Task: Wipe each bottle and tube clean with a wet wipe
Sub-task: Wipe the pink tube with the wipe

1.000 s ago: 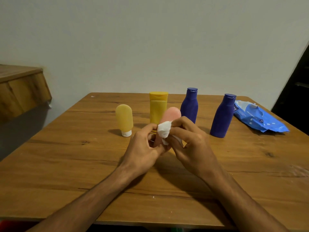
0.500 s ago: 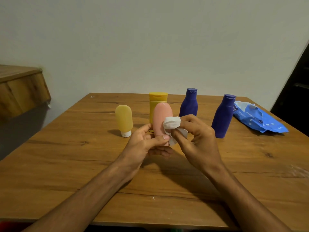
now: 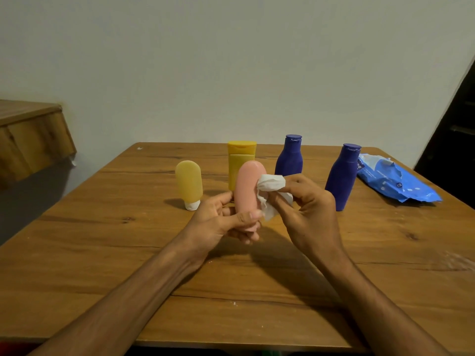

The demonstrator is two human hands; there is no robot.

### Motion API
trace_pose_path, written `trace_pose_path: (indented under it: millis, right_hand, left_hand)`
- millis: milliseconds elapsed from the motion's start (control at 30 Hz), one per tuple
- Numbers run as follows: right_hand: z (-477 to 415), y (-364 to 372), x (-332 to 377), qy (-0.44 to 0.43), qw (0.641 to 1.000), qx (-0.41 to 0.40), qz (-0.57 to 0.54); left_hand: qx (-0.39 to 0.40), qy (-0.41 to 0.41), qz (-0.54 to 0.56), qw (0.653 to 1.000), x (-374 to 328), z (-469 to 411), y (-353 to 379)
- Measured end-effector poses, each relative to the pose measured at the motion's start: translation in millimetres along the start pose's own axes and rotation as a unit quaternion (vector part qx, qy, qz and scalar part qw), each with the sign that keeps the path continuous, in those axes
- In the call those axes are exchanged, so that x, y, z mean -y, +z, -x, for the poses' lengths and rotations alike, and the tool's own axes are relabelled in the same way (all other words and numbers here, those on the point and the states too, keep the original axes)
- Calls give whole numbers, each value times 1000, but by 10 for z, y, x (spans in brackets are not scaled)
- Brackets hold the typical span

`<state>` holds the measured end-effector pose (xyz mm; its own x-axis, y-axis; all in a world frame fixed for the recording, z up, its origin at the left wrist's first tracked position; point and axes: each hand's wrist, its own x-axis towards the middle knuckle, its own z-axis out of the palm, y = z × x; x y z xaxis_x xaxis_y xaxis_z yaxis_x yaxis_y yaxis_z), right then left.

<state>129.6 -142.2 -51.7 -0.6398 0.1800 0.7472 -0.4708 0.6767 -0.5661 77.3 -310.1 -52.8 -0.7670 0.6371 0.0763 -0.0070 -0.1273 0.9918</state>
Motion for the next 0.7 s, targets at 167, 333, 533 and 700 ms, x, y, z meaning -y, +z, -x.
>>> trace_pose_path:
  millis: [167, 333, 533, 700]
  right_hand:
    - [-21, -30, -22, 9, 999, -39, -14]
    - [-29, -33, -28, 10, 999, -41, -22]
    - [-46, -35, -14, 6, 999, -28, -22]
    - [-8, 6, -21, -44, 997, -12, 58]
  left_hand:
    - [26, -13, -57, 998, 28, 25, -18]
    - [14, 14, -120, 993, 30, 18, -14]
    - [-14, 59, -249, 967, 67, 16, 15]
    - [-55, 85, -317, 943, 112, 37, 65]
